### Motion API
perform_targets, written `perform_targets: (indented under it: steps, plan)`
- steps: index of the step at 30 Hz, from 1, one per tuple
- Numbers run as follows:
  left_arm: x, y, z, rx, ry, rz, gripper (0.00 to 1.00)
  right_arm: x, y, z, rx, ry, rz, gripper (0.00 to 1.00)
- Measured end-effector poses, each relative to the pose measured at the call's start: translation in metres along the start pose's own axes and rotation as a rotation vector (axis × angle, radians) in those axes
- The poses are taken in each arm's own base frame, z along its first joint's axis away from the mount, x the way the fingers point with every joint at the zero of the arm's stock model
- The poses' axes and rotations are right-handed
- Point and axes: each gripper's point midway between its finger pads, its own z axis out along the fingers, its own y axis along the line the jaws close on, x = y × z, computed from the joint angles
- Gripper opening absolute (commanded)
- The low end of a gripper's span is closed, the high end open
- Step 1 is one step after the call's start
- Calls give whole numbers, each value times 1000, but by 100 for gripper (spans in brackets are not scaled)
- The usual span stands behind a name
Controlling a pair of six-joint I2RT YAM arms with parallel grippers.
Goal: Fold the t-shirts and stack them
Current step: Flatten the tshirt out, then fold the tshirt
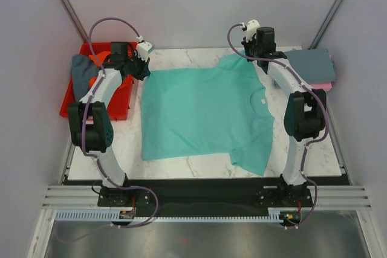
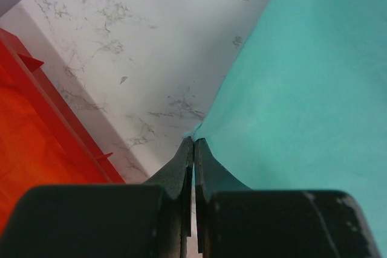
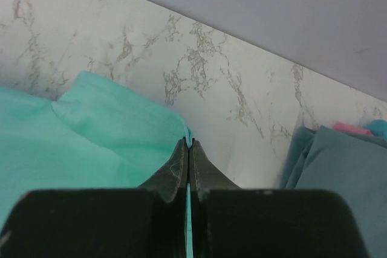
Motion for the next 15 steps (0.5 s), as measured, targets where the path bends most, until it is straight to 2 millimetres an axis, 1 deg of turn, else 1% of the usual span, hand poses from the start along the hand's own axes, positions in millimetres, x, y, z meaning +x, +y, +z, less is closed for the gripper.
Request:
perform_targets:
  steps: [2,4,7,9,11,15]
  plan:
    - [8,11,16,4,24,-13,2,10,-2,21,9,22,-4,0]
    - [15,20,31,7,41,-27,2,15,-4,45,18,28,-11,0]
    - [18,30,44,6,48,-35,2,21,-8,73,32,27,-24,0]
    - [16,37,52,2,46,-36,2,23,-10,85,41,25,-29,0]
    - [9,46,60,-6,32,-34,2,28,-13,96,54,29,-29,0]
    - [-4,62,76,-19,9,-30,2,40,-23,106,78,46,-19,0]
